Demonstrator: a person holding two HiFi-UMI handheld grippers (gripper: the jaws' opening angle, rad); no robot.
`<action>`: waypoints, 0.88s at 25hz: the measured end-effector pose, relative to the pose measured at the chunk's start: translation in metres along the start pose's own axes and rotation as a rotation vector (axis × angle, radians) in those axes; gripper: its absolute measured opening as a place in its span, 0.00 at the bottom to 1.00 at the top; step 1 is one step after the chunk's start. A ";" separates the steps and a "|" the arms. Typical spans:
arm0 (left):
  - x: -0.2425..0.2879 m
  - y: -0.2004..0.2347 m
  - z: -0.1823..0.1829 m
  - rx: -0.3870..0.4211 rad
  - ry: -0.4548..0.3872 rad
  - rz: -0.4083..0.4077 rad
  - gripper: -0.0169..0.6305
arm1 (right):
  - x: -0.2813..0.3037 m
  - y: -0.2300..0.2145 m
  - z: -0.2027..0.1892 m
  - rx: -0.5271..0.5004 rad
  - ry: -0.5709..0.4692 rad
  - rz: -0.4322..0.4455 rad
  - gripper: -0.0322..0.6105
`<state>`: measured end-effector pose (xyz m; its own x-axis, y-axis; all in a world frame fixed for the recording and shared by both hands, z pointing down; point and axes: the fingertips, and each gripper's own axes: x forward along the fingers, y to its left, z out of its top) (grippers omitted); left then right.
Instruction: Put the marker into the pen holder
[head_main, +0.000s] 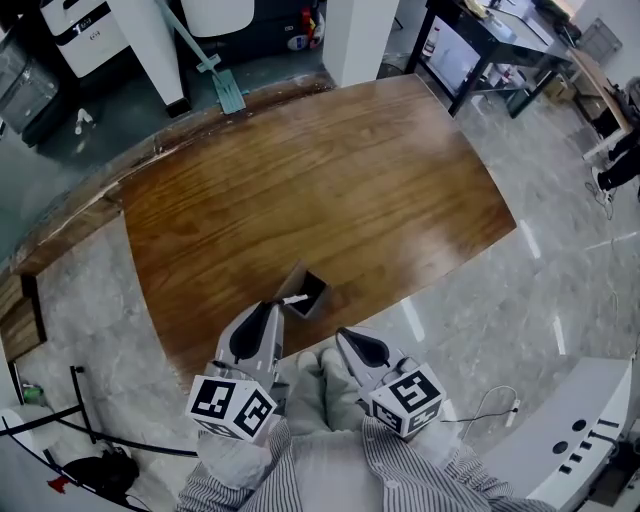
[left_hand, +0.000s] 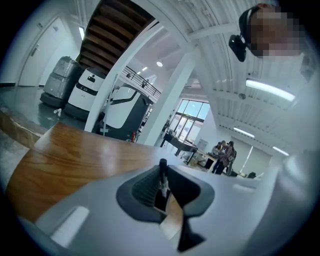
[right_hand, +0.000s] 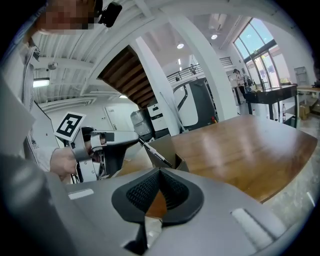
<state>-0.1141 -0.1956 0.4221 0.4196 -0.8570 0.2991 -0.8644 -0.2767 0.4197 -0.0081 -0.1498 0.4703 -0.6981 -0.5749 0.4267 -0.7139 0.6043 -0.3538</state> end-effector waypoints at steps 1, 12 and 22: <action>0.000 0.001 0.000 -0.001 -0.006 0.004 0.10 | 0.002 -0.001 -0.001 0.002 0.004 0.003 0.05; 0.005 0.009 -0.031 -0.033 0.030 0.058 0.10 | 0.011 -0.008 -0.003 0.009 0.023 0.013 0.05; 0.022 0.012 -0.060 0.007 0.101 0.099 0.10 | 0.008 -0.013 -0.010 0.017 0.042 0.004 0.05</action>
<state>-0.0985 -0.1918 0.4852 0.3580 -0.8320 0.4237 -0.9045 -0.1964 0.3785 -0.0036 -0.1564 0.4865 -0.6987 -0.5486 0.4592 -0.7119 0.5971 -0.3697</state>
